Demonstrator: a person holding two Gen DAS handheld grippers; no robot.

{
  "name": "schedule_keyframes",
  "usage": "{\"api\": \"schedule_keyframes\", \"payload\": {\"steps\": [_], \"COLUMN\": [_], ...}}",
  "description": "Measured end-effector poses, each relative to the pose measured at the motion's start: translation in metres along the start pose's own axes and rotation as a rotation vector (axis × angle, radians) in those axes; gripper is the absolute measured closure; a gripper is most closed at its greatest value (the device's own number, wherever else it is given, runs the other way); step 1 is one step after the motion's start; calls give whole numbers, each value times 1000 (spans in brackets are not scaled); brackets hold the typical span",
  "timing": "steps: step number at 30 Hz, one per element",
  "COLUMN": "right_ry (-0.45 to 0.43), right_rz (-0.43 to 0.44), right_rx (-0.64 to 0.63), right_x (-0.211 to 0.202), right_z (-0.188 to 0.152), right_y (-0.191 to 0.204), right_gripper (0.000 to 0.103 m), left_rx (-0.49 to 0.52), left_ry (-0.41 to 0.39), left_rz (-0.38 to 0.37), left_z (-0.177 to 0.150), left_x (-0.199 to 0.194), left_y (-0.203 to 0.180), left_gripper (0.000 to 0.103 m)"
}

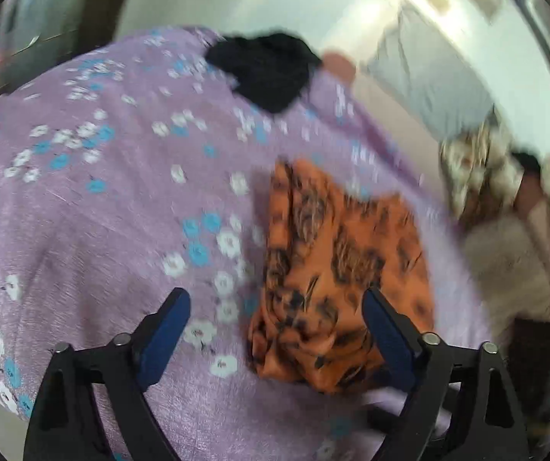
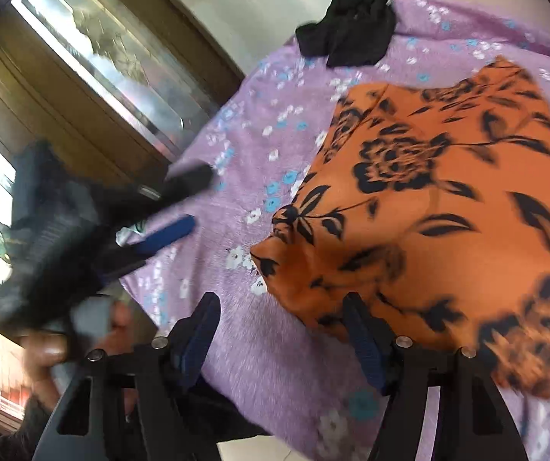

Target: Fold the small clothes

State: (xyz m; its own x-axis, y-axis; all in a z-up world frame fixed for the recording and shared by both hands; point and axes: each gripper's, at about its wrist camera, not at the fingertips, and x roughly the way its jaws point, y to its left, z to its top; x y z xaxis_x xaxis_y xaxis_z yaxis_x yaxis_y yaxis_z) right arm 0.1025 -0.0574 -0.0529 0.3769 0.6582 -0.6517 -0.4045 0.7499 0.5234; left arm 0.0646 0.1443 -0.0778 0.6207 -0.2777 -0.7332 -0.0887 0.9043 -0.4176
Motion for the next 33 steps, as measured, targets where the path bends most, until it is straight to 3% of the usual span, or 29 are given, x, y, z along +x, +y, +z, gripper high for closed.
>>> {"api": "schedule_keyframes", "payload": {"steps": [2, 3, 5, 7, 10, 12, 13, 15, 18, 20, 21, 23, 24, 25, 27, 29, 30, 31, 32, 33], "right_ry": [-48, -67, -56, -35, -59, -95, -110, -128, -91, -37, -19, 24, 65, 82, 28, 3, 54, 119, 98, 82], "right_rz": [-24, -31, -60, -10, 66, 92, 92, 30, -24, -8, 3, 104, 99, 49, 45, 10, -30, -23, 34, 58], "right_rx": [32, 58, 171, 286, 309, 315, 328, 349, 432, 524, 558, 529, 497, 481, 466, 399, 391, 427, 494, 521], "right_x": [-18, -24, -28, -27, -39, -53, -56, -60, -48, -35, -28, -9, 4, 13, 4, -3, 8, 21, 15, 5], "right_z": [1, 2, 5, 5, 19, 33, 39, 51, 53, 46, 44, 49, 52, 52, 55, 55, 51, 45, 47, 54], "right_y": [-16, -27, -59, -85, -96, -103, -109, -130, -167, -192, -197, -191, -187, -182, -172, -159, -163, -175, -183, -183], "right_gripper": [33, 32, 31, 31, 31, 31, 31, 24, 24, 24, 23, 24, 45, 57, 71, 72, 70, 66, 62, 51], "left_rx": [22, -15, -78, -63, -47, -24, 8, 84, 158, 172, 153, 106, 111, 127, 142, 115, 109, 104, 102, 103], "left_ry": [135, 166, 139, 120, 39, -6, -21, -21, 9, 82, 92, 72, 70, 59, 44, 45, 47, 54, 49, 50], "left_rz": [166, 185, 173, 185, 151, 119, 98, 81, 153, 270, 254, 240, 242, 250, 243, 221, 216, 213, 216, 217], "left_z": [-7, -10, -5, 1, 13, 24, 30, 39, 42, 39, 35, 34, 34, 33, 31, 29, 30, 30, 29, 29], "left_x": [33, 42, 29, 16, -7, -15, -14, 1, 35, 72, 79, 78, 77, 75, 77, 74, 76, 80, 77, 75], "left_y": [6, 17, 22, 15, 0, -16, -28, -51, -61, -52, -45, -35, -34, -34, -32, -27, -27, -28, -27, -26], "left_gripper": [44, 48, 51, 54, 51, 40, 33, 33, 33, 31, 30, 24, 24, 24, 23, 23, 23, 23, 23, 23]}}
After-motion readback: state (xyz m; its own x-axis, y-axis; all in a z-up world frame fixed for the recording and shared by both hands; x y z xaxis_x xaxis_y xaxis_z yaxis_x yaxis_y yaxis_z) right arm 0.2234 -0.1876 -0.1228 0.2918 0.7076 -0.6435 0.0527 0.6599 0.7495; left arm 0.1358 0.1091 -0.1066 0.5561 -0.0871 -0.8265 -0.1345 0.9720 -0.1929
